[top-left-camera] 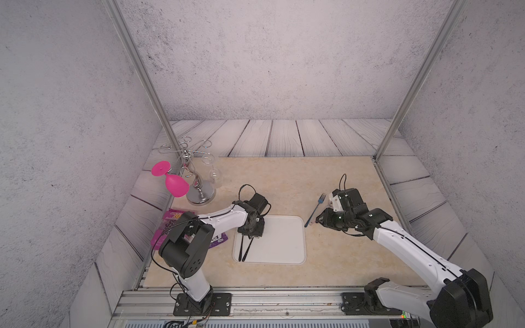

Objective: Set the spoon and fork side by side
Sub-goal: Place the spoon on the tray.

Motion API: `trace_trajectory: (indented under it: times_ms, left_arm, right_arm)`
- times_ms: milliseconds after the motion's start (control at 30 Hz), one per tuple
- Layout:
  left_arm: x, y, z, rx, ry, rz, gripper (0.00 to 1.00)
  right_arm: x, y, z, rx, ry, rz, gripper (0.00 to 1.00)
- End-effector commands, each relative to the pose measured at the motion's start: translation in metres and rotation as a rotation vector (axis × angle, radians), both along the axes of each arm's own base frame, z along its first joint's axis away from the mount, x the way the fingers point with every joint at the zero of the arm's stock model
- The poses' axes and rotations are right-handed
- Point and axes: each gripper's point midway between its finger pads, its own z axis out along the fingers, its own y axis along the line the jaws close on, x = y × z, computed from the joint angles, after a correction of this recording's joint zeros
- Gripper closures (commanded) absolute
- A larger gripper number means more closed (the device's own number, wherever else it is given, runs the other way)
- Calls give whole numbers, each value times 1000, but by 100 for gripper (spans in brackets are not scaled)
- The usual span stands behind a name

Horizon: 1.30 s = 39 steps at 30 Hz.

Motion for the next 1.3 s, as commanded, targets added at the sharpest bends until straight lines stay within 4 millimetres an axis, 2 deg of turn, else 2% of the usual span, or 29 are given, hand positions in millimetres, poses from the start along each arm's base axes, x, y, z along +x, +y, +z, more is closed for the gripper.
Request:
trace_trajectory:
  times_ms: [0, 133, 267, 433, 533, 1000, 1267]
  left_arm:
    - [-5, 4, -10, 32, 30, 26, 73]
    - [-9, 6, -15, 29, 45, 59, 76]
    - [-12, 5, -16, 15, 64, 94, 87]
    - [-14, 1, -15, -10, 77, 136, 92]
    - [-14, 0, -15, -18, 79, 145, 92]
    - [-16, 21, -9, 55, 37, 180, 94]
    - [-13, 23, -7, 73, 20, 159, 92]
  right_arm:
    - [-6, -3, -5, 0, 20, -2, 69]
    - [-8, -3, -5, 5, 18, -7, 70]
    - [-9, -4, -6, 7, 20, -10, 71]
    - [-10, -4, -5, 12, 22, -14, 72]
    - [-11, -4, -5, 14, 20, -15, 72]
    - [-12, -5, -4, 25, 22, -27, 72]
    - [-14, -6, -6, 24, 25, -30, 72]
